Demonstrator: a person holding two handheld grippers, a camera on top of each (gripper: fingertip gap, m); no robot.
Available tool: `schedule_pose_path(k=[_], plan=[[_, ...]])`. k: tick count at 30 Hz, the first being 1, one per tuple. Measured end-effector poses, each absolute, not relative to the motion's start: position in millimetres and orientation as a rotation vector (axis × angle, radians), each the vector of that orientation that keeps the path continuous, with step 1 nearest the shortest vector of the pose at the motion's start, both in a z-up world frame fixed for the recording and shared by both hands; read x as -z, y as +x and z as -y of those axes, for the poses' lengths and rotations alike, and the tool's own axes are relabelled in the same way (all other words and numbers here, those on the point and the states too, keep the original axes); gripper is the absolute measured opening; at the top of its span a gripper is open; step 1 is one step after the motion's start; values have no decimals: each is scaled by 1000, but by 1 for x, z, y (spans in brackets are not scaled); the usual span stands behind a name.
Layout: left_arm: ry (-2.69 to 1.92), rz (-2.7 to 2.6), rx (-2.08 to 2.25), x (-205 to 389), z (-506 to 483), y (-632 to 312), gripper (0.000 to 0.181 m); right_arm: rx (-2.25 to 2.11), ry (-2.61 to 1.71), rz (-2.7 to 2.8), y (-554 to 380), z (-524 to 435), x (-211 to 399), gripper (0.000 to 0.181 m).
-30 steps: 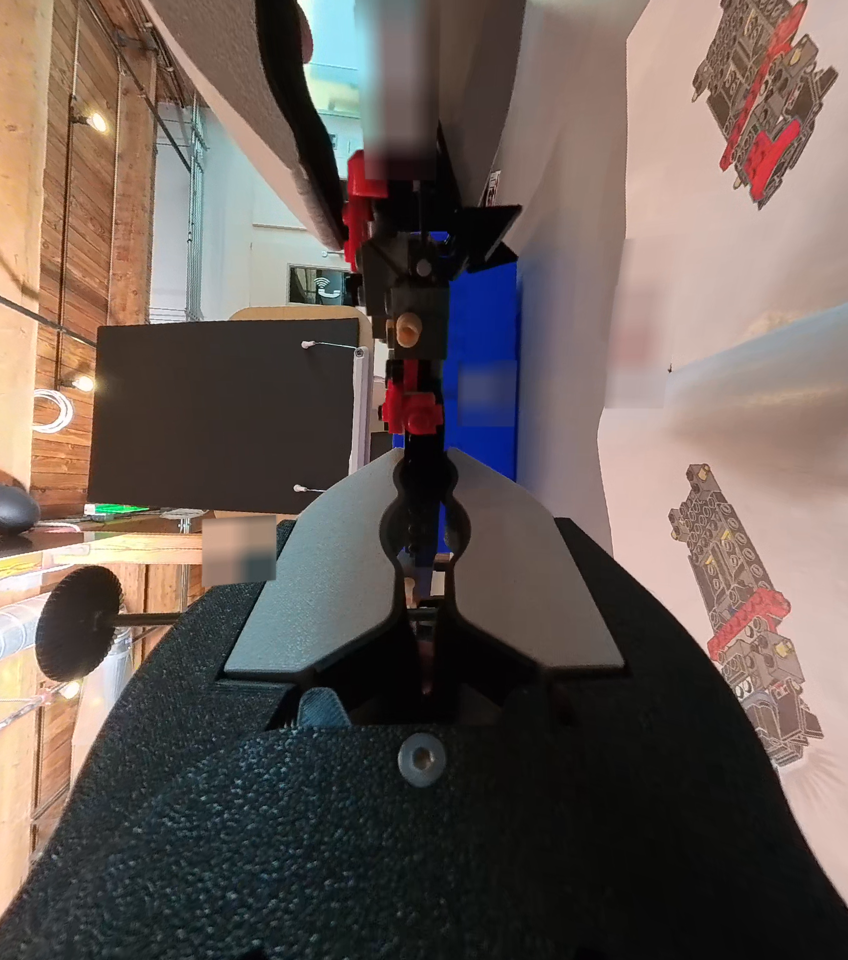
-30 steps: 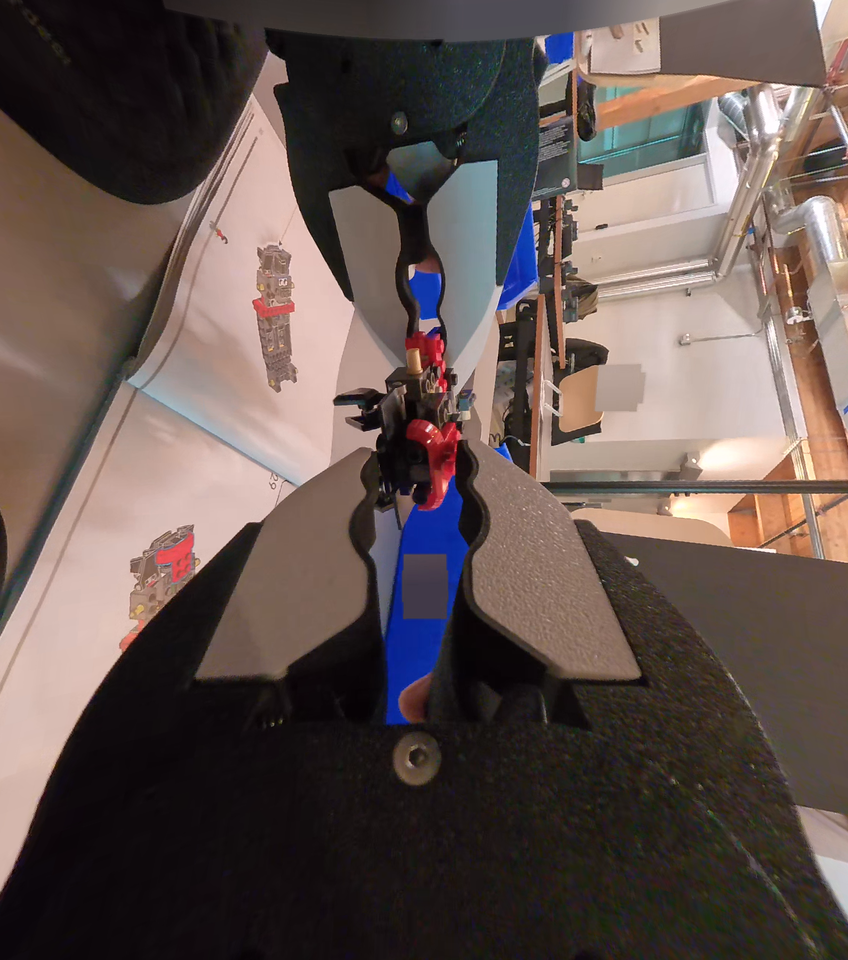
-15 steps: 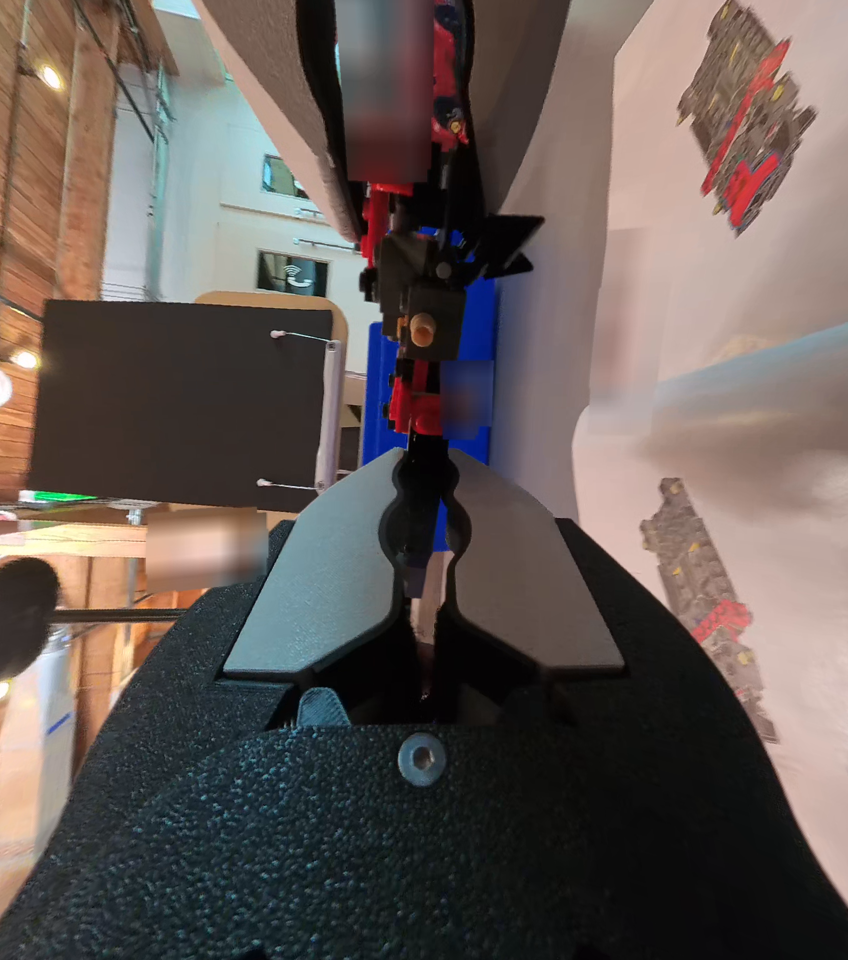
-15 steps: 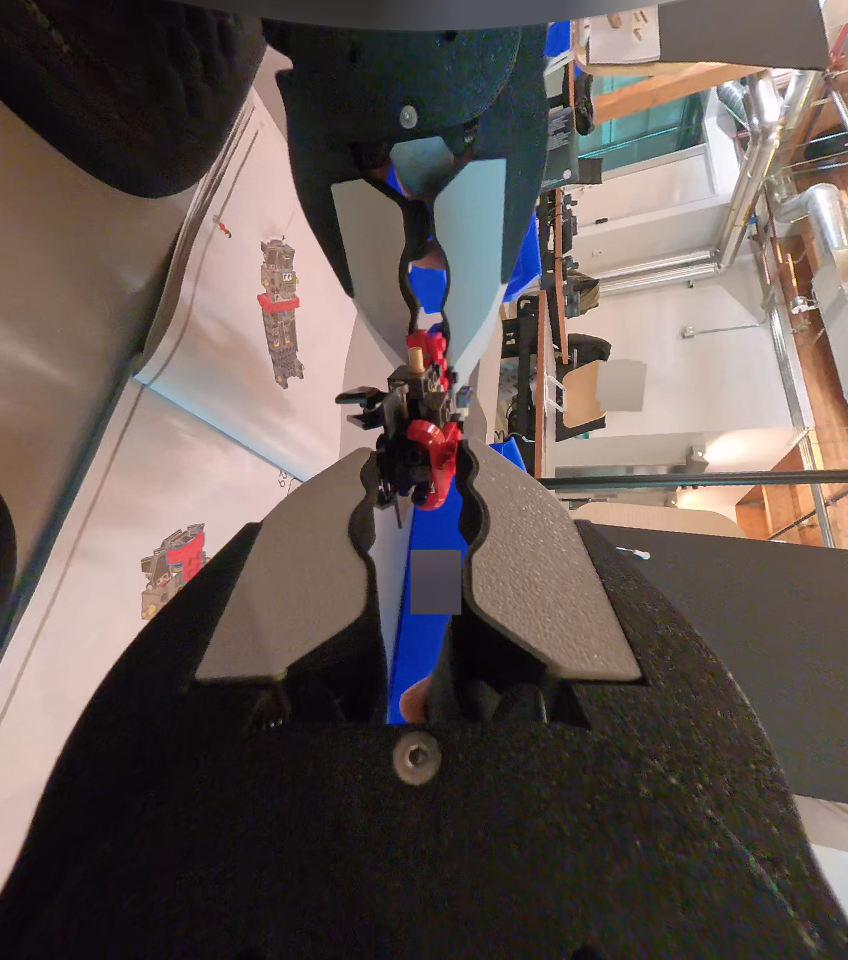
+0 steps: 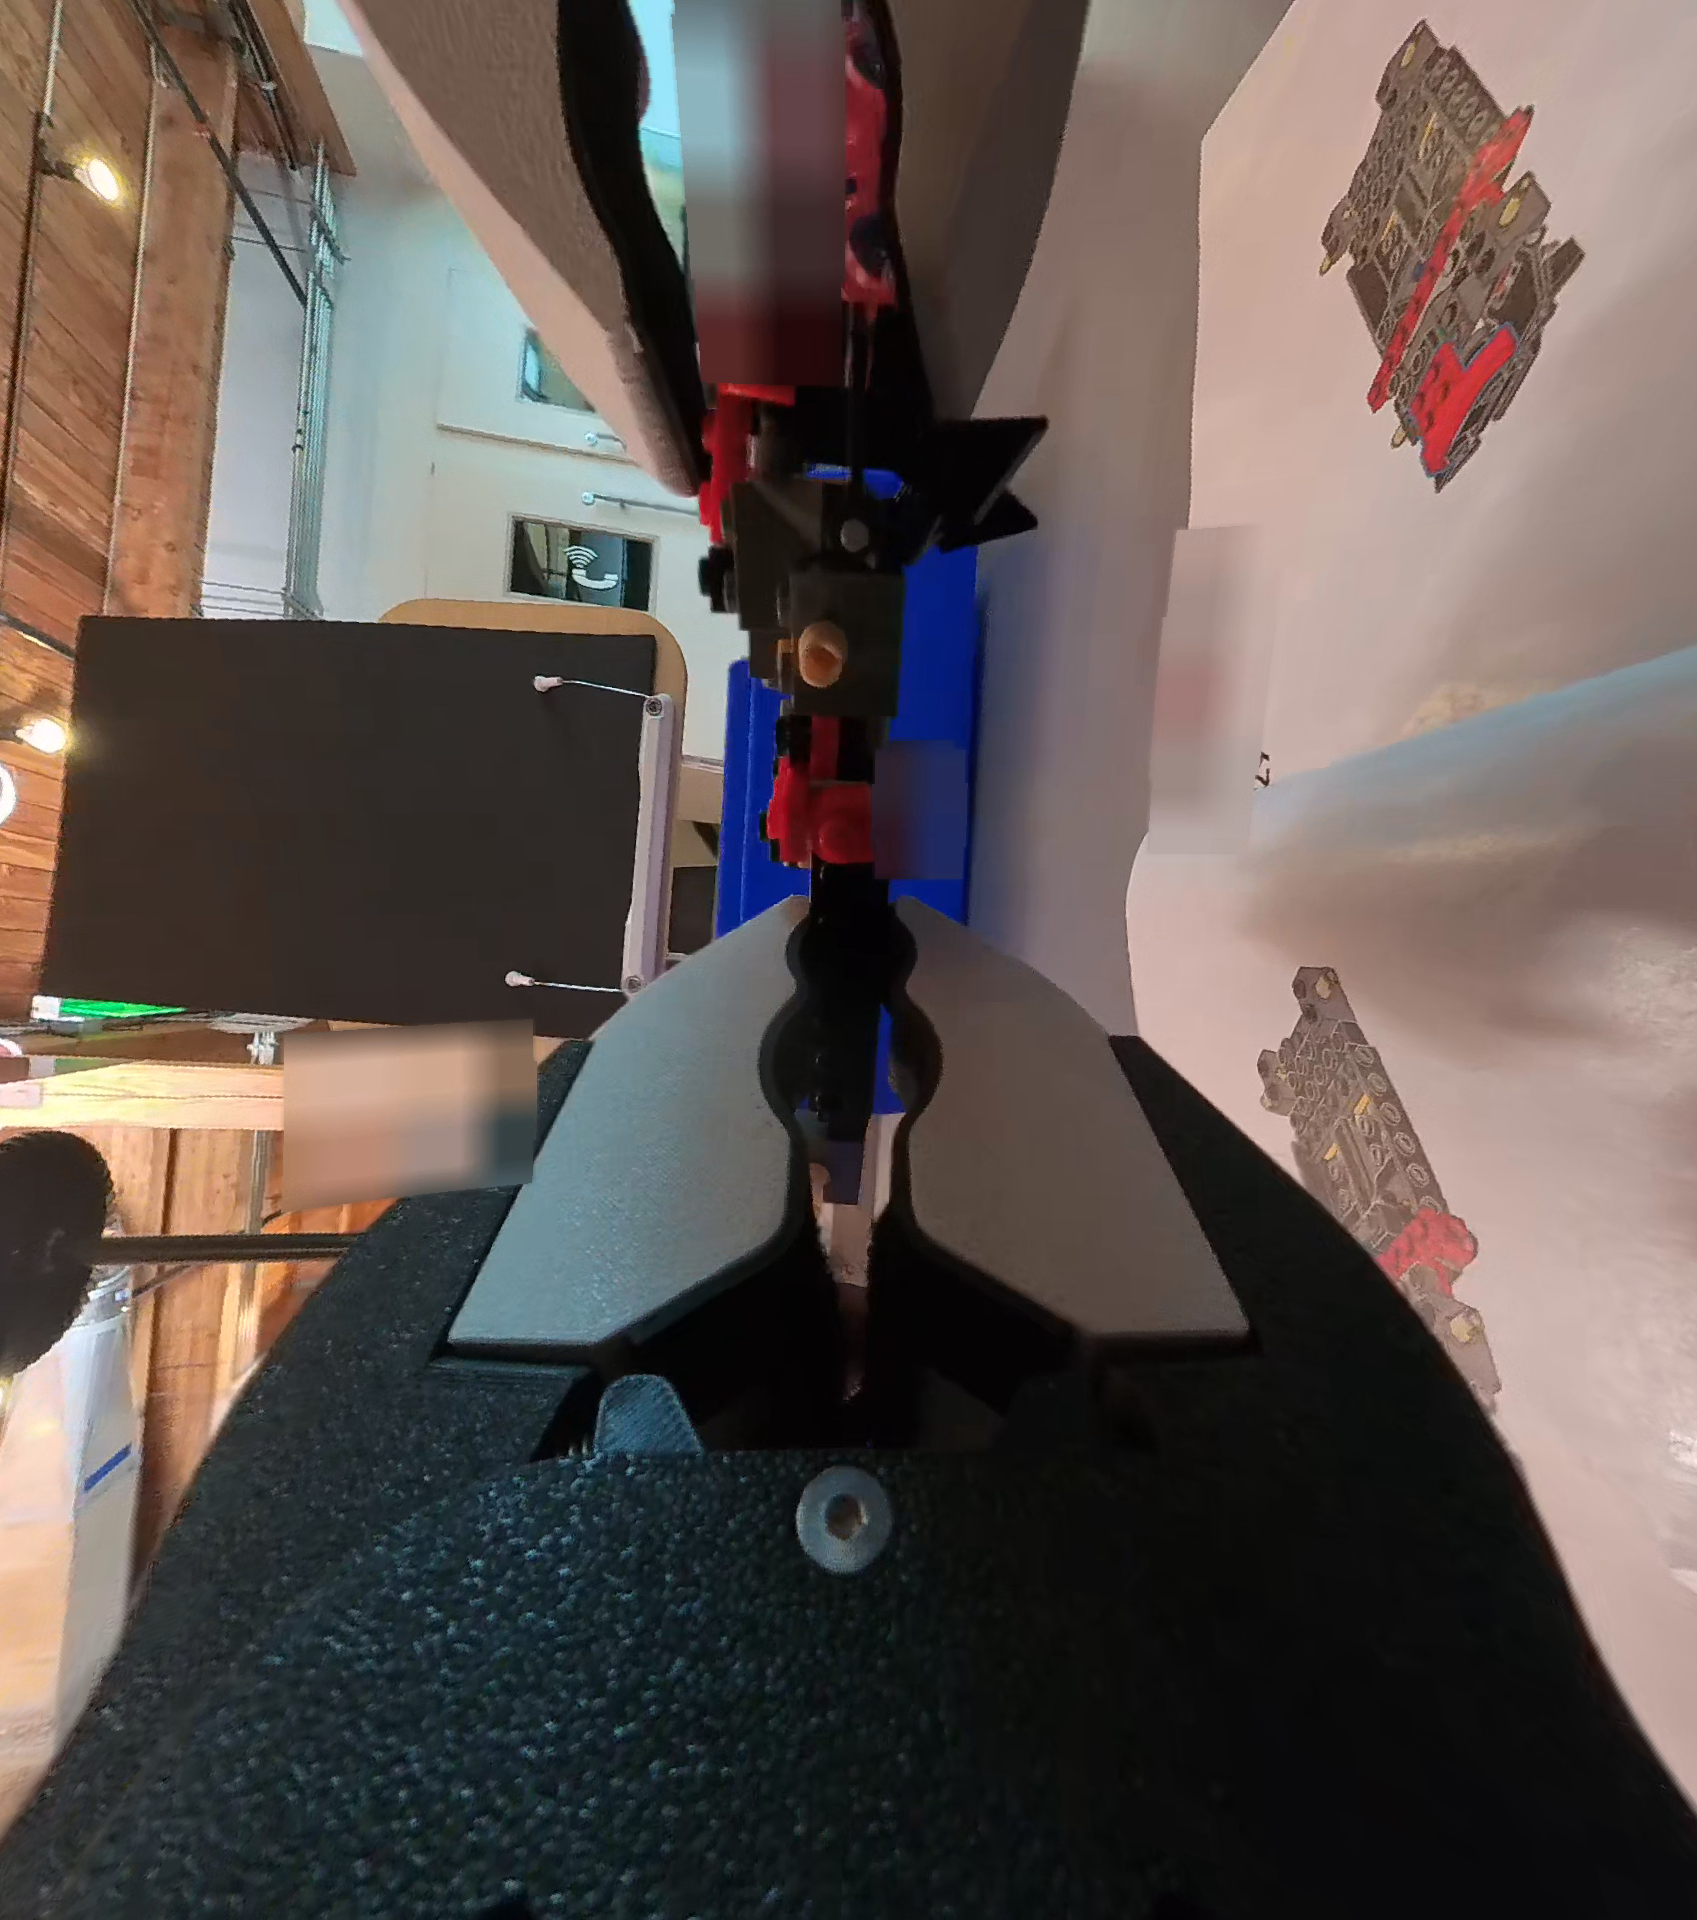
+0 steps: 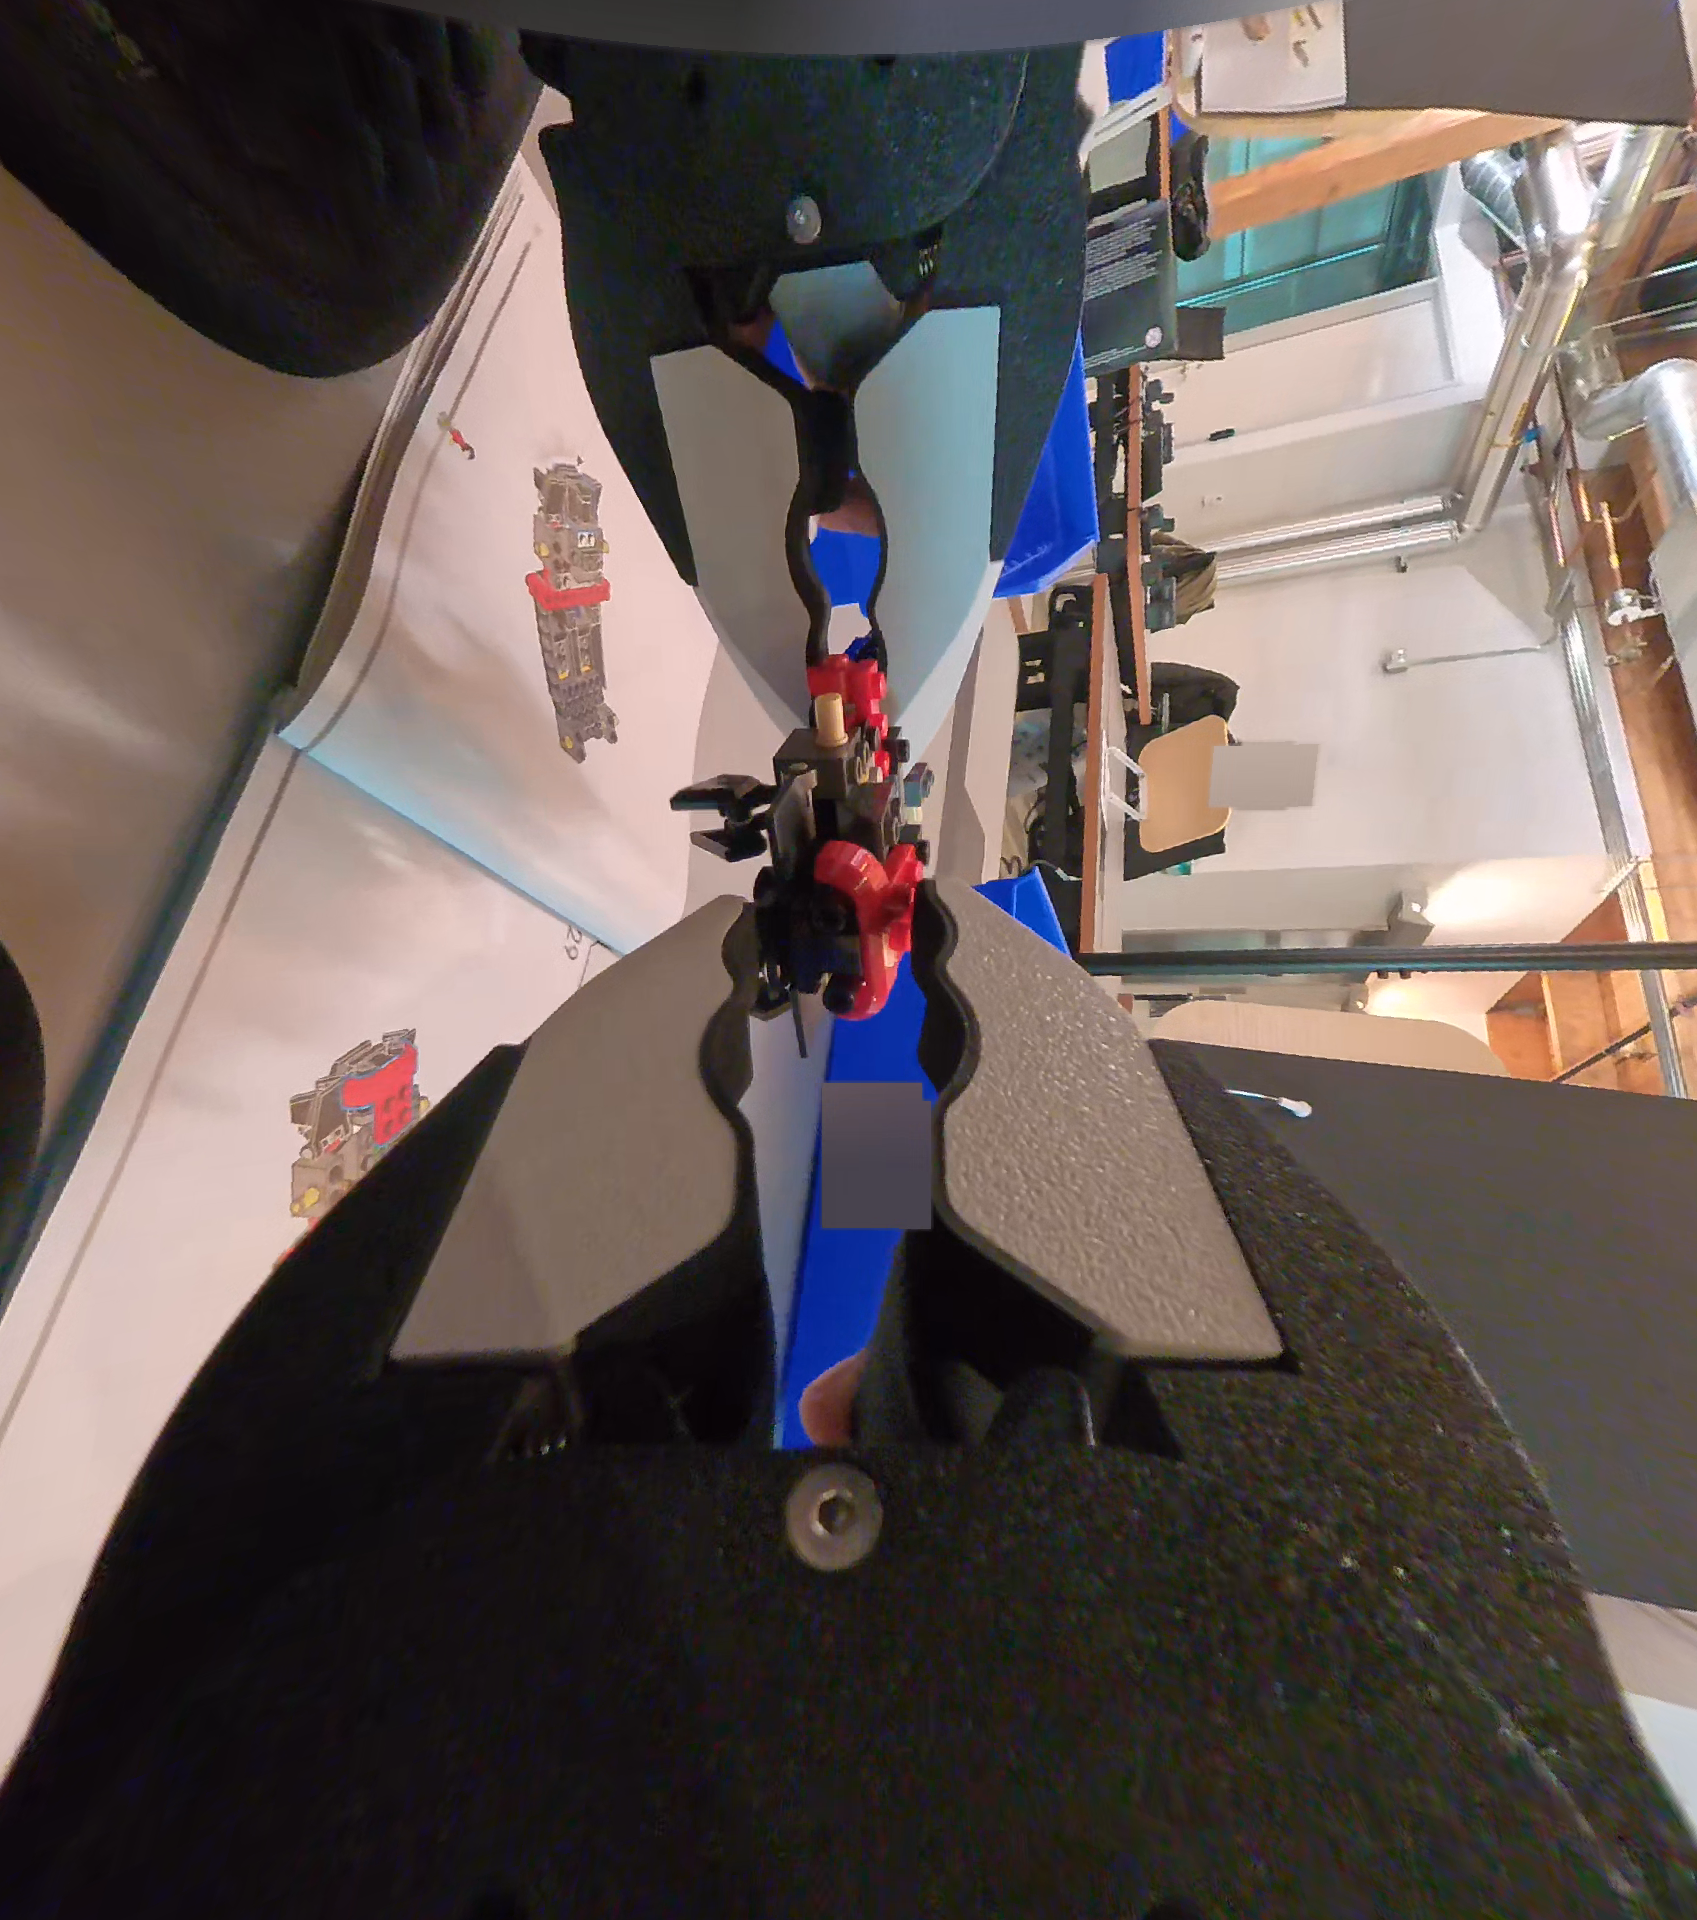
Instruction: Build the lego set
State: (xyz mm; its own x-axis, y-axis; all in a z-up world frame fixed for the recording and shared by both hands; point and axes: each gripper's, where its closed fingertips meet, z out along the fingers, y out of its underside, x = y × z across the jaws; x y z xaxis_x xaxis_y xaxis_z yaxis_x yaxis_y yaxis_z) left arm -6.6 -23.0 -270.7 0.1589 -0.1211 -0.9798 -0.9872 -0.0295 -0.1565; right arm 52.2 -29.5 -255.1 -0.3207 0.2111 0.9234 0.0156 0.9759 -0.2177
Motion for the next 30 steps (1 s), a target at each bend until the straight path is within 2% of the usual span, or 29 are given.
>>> schedule_pose_path(k=[24,30], plan=[[-1417,-1120,-969,274,24,-7,8,-180,-151,1914,47,28,252,27],[-1414,-1118,-964,275,25,-7,8,-204,-177,1920,46,28,250,33]])
